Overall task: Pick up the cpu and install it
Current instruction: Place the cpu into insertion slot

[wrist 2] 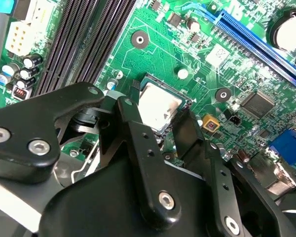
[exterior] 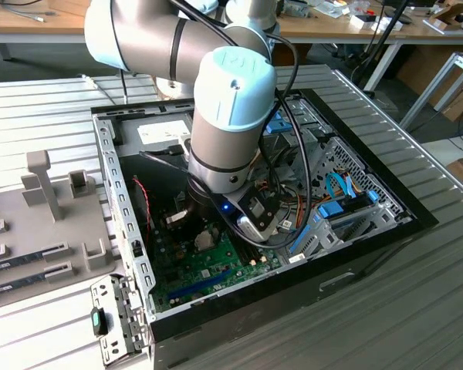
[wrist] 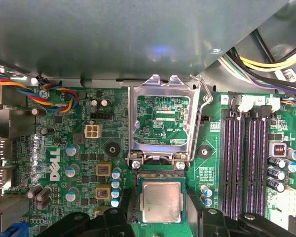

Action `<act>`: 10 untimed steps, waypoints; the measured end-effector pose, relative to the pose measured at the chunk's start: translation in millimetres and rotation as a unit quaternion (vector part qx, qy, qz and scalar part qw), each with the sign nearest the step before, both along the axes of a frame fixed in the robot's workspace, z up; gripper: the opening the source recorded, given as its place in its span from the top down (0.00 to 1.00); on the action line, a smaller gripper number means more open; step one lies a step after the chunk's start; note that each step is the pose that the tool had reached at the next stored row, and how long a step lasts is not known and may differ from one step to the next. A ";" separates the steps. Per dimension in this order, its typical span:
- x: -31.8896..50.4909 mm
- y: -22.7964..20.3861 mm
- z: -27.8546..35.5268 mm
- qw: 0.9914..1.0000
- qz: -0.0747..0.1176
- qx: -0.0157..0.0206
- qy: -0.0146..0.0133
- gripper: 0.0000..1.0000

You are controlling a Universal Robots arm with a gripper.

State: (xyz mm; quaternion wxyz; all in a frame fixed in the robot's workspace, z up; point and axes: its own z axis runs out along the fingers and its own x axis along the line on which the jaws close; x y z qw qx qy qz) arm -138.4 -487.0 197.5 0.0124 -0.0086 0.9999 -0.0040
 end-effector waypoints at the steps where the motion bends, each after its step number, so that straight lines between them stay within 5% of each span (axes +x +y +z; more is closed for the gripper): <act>1: 0.0 0.0 1.2 1.000 0.000 0.000 0.000 0.45; 10: 1.2 0.2 6.9 1.000 0.000 -0.002 0.000 0.45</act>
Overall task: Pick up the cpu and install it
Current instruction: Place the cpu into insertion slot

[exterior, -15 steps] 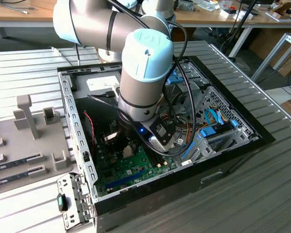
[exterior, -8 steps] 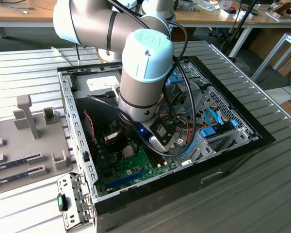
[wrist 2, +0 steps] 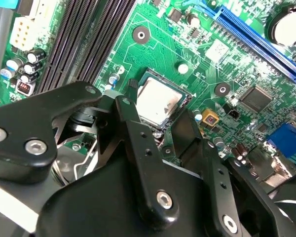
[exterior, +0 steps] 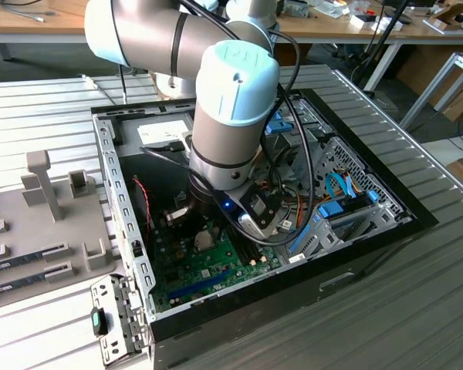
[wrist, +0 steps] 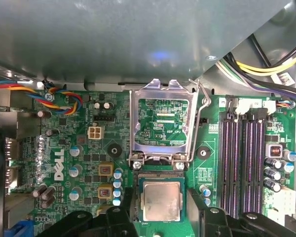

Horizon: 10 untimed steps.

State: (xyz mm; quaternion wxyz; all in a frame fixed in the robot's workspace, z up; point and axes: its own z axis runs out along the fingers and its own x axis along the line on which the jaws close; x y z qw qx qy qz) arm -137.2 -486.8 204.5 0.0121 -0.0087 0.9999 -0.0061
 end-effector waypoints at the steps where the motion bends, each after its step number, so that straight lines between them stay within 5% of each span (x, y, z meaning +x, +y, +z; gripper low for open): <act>1: 0.1 0.1 0.3 1.000 0.000 -0.001 0.000 0.45; 4: 0.0 0.2 0.5 1.000 0.000 -0.001 0.000 0.55; 10: 0.7 0.1 -0.6 1.000 0.004 -0.002 0.001 0.55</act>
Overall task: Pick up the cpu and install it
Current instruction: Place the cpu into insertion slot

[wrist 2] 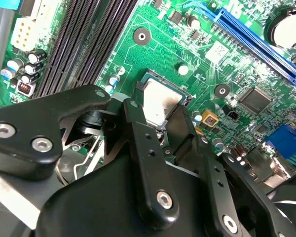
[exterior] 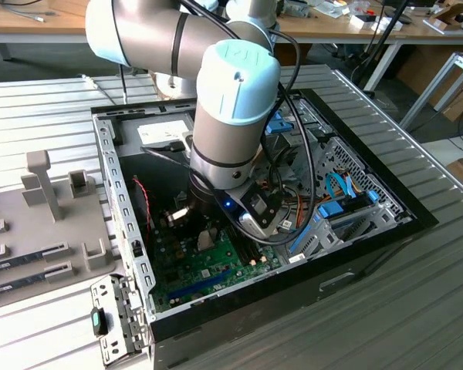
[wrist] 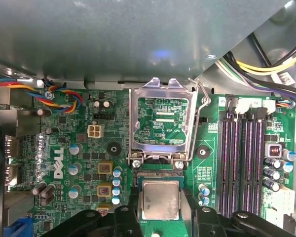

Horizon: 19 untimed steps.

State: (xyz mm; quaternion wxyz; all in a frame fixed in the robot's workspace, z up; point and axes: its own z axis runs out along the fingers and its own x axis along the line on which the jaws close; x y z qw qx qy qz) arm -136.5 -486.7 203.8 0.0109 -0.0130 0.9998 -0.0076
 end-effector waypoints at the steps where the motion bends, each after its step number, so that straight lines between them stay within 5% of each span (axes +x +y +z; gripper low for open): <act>1: 0.0 0.0 -0.7 1.000 0.000 0.000 0.000 0.55; 8: -0.4 0.2 -3.7 1.000 0.001 0.000 0.000 0.55; 16: -6.4 6.3 -2.6 1.000 0.002 0.000 0.000 0.57; 19: -7.1 4.6 -2.2 1.000 0.001 -0.001 0.000 0.57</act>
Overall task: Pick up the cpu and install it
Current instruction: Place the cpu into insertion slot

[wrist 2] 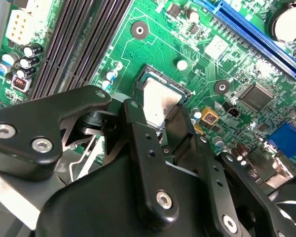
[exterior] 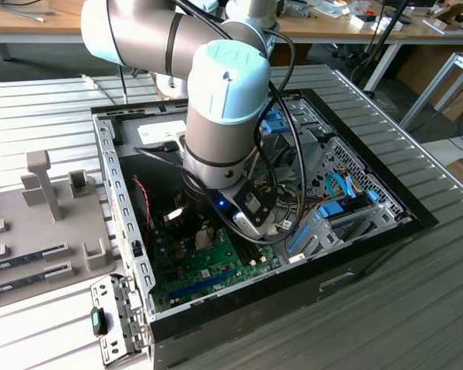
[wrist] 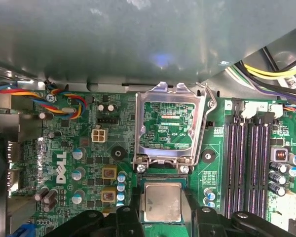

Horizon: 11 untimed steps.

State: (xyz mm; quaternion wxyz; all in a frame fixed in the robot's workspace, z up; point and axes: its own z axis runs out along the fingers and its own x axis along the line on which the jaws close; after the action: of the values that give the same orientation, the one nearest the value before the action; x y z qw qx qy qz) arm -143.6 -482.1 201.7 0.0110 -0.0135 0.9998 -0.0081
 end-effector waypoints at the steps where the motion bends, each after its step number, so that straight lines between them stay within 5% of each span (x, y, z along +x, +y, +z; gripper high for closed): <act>1: 0.1 -0.6 0.0 1.000 -0.001 -0.001 0.000 0.57; 11: 7.2 -7.4 0.0 1.000 -0.002 -0.005 0.002 0.57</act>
State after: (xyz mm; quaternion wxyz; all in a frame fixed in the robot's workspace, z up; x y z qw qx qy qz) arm -136.4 -489.5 201.7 0.0092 -0.0115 0.9998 -0.0129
